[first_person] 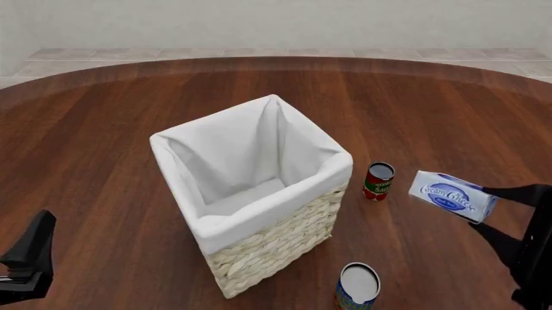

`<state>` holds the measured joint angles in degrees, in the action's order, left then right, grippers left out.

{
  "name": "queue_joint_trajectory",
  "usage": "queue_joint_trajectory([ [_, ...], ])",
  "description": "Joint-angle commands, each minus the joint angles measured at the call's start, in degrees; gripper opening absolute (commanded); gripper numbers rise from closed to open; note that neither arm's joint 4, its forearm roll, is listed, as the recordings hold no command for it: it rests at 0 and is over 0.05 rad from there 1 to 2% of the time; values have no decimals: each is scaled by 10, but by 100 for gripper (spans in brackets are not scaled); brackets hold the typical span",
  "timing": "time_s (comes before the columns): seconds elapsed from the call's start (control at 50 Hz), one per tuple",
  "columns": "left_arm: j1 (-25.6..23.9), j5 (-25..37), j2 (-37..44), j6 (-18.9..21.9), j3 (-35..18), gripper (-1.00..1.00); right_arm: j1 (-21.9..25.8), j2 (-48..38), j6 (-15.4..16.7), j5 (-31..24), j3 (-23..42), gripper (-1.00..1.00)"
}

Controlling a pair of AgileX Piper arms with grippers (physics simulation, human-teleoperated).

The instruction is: Pick up the cream cheese box, and put it in the basket.

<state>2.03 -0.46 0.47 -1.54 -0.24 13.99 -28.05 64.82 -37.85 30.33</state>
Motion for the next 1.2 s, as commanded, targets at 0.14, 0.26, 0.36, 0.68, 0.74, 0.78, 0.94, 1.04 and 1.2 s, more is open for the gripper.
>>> queue_joint_trajectory([
  [0.14,-2,0,0,0,0,100,13,7,-17,11,27,-100],
  [0.26,-2,0,0,-1,0,100,16,3,-19,20,42,-100],
  [0.36,-2,1,-1,-1,0,100,27,-2,-21,32,52,-100],
  [0.68,-3,1,0,-2,0,100,48,-20,-27,68,74,-100],
  [0.74,-3,1,0,-2,0,100,52,-28,-30,76,77,-100],
  [0.78,-3,1,-1,-2,0,100,53,-31,-30,79,76,-100],
  [0.94,-4,1,0,-3,0,100,66,-46,-31,96,82,-100],
  [1.04,-5,1,-1,-4,0,100,75,-53,-30,109,81,-100],
  [1.2,-4,1,-2,-5,-1,100,88,-66,-32,122,90,-100],
])
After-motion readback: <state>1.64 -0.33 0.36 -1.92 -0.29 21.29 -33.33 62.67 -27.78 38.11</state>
